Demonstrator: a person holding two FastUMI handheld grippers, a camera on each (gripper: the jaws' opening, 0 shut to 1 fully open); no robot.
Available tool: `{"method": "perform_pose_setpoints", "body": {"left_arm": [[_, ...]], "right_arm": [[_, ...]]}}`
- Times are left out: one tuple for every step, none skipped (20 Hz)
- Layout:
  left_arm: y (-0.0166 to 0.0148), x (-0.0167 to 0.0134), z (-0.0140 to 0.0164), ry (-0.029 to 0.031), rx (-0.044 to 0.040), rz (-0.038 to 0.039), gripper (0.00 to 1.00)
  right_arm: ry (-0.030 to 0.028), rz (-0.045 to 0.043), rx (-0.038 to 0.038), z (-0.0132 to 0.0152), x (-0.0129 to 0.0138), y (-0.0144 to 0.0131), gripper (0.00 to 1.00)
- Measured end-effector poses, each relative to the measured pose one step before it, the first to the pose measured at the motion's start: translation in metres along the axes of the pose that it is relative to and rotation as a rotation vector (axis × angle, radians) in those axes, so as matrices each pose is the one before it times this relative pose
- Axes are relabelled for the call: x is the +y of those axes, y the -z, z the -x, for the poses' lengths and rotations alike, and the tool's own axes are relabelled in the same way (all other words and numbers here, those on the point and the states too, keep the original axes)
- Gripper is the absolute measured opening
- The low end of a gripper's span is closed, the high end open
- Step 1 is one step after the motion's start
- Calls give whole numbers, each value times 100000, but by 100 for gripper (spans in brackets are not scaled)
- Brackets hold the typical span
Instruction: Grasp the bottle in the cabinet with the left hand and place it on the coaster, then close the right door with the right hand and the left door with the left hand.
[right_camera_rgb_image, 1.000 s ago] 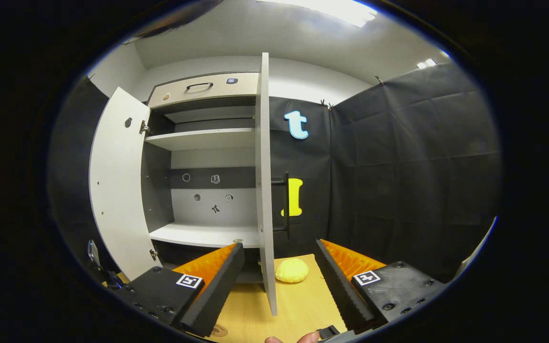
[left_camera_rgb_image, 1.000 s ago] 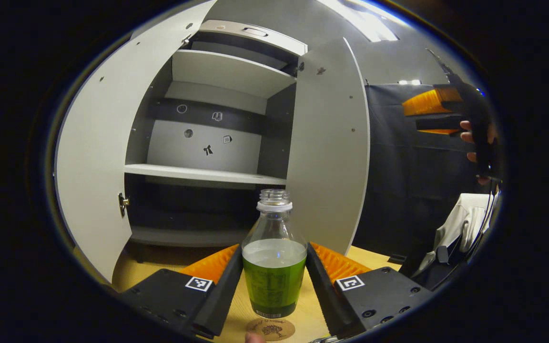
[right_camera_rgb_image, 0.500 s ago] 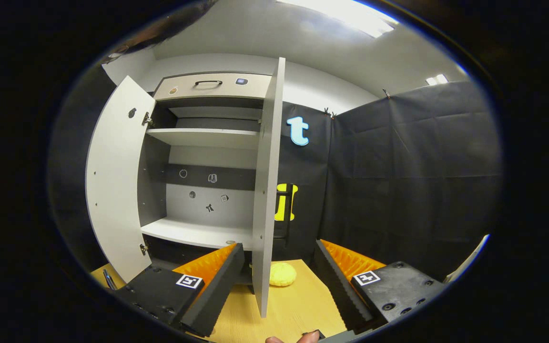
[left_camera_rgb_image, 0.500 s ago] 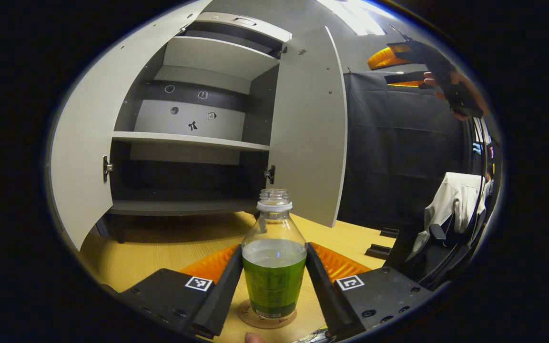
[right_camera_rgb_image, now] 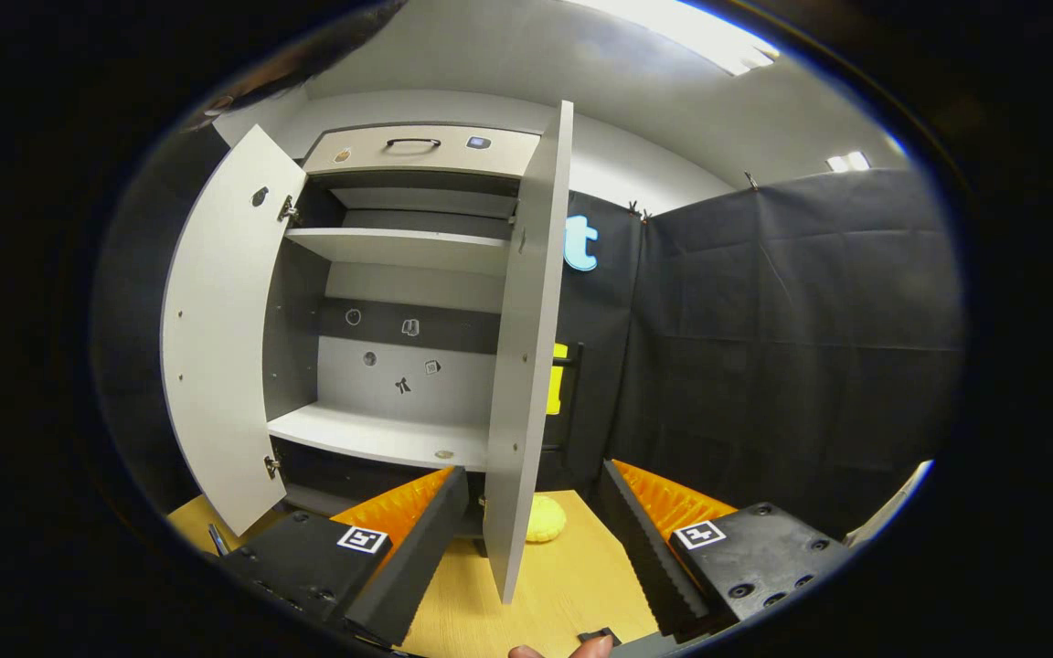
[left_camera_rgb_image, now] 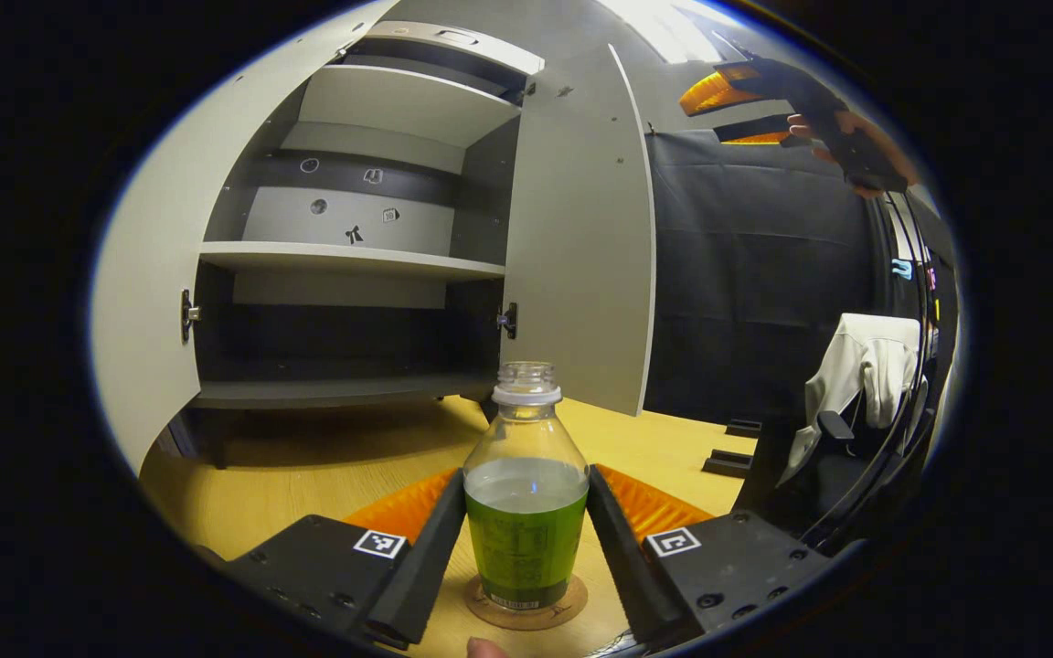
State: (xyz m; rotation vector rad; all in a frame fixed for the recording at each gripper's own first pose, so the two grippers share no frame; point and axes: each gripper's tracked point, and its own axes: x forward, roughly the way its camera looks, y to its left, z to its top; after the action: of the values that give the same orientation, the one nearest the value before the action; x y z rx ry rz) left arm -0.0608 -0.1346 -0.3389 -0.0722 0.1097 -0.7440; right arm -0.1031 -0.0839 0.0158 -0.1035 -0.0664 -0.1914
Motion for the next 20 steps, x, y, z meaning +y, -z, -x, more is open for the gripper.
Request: {"method": "perform_pose_setpoints", "body": {"left_arm": [[194,-115,106,628,1008,209,81],[222,98,-61,-128,1546,80,81],[424,22,20,-7,2053,91,81],[345,123,95,-434,1403,317,86],[179,86,70,-480,716,15,89],[-9,26,90,-793,-8,-113,93],[42,-20,81,-290,157,41,95],[285,-132,175,-248,932,-32,95],[271,-117,229,-357,1140,-298,95],[354,-130,384,-339,1267,-14,95],[225,-137,500,-638,1076,352,95],[197,48,679,-1270,747,539,95],[26,78,625,-1536,567,208,95],[-36,77,716,-1743,710,452,95],[-265,19,855,-1347,517,745,95],[-454,51,836,-1929,412,394,95],[-861,399,784,-2739,19,77,95],[-1100,426,645,-2974,-612,114,95],[-1395,443,570,-2641,-1294,732,95],[-1435,306,344,-1979,-1085,1415,95]], "right_arm": [[251,-310,465,-85,13,81,98],[117,-476,480,-115,-4,141,98],[50,-419,140,-45,12,47,98],[56,-265,-55,-31,1,-13,98],[-44,-187,-31,-98,17,29,98],[-73,-131,137,-82,26,0,98],[-332,-528,575,-45,-29,207,98],[-1202,-1338,1054,-93,126,226,98],[-614,-1492,1189,-124,-86,291,98],[536,-1452,946,-194,-502,209,98],[618,-1154,527,-154,-524,110,98],[-224,-680,364,-200,-453,-5,98],[-1158,-164,832,-235,-278,169,98],[-637,104,859,-352,-514,191,98],[-69,-345,-29,-405,-728,-123,98],[48,-1072,-597,-467,-675,-242,98],[331,-1155,-468,-611,-676,-118,98],[136,-1106,-112,-723,-674,-65,98],[249,-650,530,-665,-669,185,98],[52,-423,68,-729,-716,53,98]]}}
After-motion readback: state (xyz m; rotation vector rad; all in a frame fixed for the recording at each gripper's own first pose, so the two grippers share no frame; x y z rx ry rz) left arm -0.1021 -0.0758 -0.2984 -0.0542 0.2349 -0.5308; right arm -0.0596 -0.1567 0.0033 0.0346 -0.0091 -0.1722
